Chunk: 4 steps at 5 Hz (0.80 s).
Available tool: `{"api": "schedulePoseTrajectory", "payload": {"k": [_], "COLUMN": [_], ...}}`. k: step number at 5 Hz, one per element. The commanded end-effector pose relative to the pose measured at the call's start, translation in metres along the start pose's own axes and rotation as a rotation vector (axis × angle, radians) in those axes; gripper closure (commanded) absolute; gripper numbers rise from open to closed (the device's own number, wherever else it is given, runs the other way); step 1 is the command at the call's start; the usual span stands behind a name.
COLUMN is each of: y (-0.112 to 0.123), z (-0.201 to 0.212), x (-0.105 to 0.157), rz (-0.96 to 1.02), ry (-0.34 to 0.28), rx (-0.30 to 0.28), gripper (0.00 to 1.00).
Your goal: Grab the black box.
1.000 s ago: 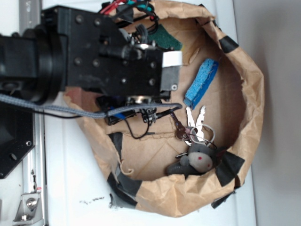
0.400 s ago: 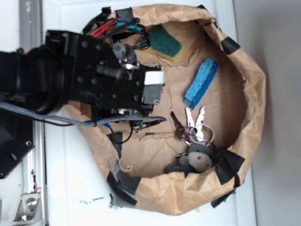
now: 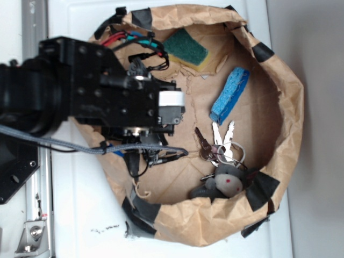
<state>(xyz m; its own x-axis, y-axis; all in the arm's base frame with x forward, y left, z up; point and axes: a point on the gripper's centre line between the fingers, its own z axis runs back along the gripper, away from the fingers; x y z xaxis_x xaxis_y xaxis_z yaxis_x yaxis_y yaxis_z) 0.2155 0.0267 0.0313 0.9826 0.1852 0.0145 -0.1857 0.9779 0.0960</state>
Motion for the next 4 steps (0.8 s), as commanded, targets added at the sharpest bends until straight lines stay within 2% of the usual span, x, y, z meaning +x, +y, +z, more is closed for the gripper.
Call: {"api": "schedulePoseTrajectory", "payload": {"k": [1, 2, 4], "y": [0.021, 0.029, 0.026], "z": [0.052, 0.062, 0.044], "x": [0.02, 0.01, 0.004], "rz": [0.026, 0.011, -0.041], "ry": [-0.058, -0.023, -0.046], "rx": [-0.063, -0.067, 0.0], "gripper": [0.0, 0.0, 0.0]}}
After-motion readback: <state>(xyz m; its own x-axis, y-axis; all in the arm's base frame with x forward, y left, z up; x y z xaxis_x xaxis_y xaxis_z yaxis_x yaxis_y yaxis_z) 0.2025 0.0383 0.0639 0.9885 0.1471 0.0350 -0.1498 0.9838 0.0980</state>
